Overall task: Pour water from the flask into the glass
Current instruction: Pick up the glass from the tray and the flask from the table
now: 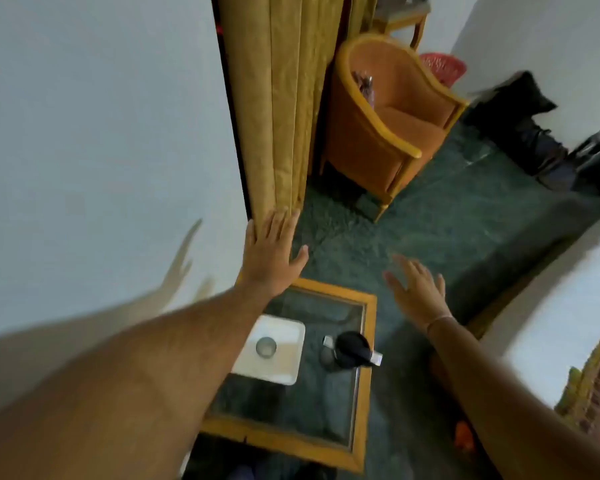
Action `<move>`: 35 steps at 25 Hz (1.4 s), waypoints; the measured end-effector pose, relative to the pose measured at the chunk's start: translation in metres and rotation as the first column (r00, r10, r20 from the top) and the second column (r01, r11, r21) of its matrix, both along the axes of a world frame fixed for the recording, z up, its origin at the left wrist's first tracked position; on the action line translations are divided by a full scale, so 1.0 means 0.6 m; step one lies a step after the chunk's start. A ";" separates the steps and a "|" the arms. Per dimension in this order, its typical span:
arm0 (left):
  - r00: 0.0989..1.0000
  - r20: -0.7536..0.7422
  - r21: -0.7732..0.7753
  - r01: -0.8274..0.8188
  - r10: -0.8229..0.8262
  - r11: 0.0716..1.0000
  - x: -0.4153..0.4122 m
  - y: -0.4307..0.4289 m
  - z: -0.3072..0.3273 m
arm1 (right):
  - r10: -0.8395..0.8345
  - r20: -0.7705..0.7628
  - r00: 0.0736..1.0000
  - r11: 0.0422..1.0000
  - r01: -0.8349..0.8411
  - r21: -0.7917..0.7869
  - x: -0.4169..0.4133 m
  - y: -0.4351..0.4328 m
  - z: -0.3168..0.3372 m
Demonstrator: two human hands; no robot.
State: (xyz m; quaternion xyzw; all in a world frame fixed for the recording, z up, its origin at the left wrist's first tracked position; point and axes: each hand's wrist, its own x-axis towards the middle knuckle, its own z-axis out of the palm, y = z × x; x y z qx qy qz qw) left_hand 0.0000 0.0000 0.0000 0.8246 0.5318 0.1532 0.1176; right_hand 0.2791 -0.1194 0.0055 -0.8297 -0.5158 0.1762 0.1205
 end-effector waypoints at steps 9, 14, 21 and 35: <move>0.982 -0.126 -0.551 0.051 -0.143 0.833 -0.121 -0.150 -0.450 | -0.438 -0.457 0.775 0.896 0.331 -0.298 -0.034 -0.157 -0.396; 0.982 -0.167 -0.630 -0.035 -0.091 0.776 -0.118 -0.163 -0.562 | -0.364 -0.572 0.735 0.931 0.280 -0.233 -0.010 -0.169 -0.431; 0.975 -0.091 -0.715 -0.206 0.203 0.669 -0.114 -0.161 -0.653 | -0.281 -0.656 0.701 0.950 0.104 -0.296 0.031 -0.169 -0.471; 0.922 0.056 -0.807 -0.184 0.383 0.561 -0.117 -0.130 -0.713 | -0.181 -0.891 0.416 0.963 0.258 -0.075 -0.089 -0.220 -0.540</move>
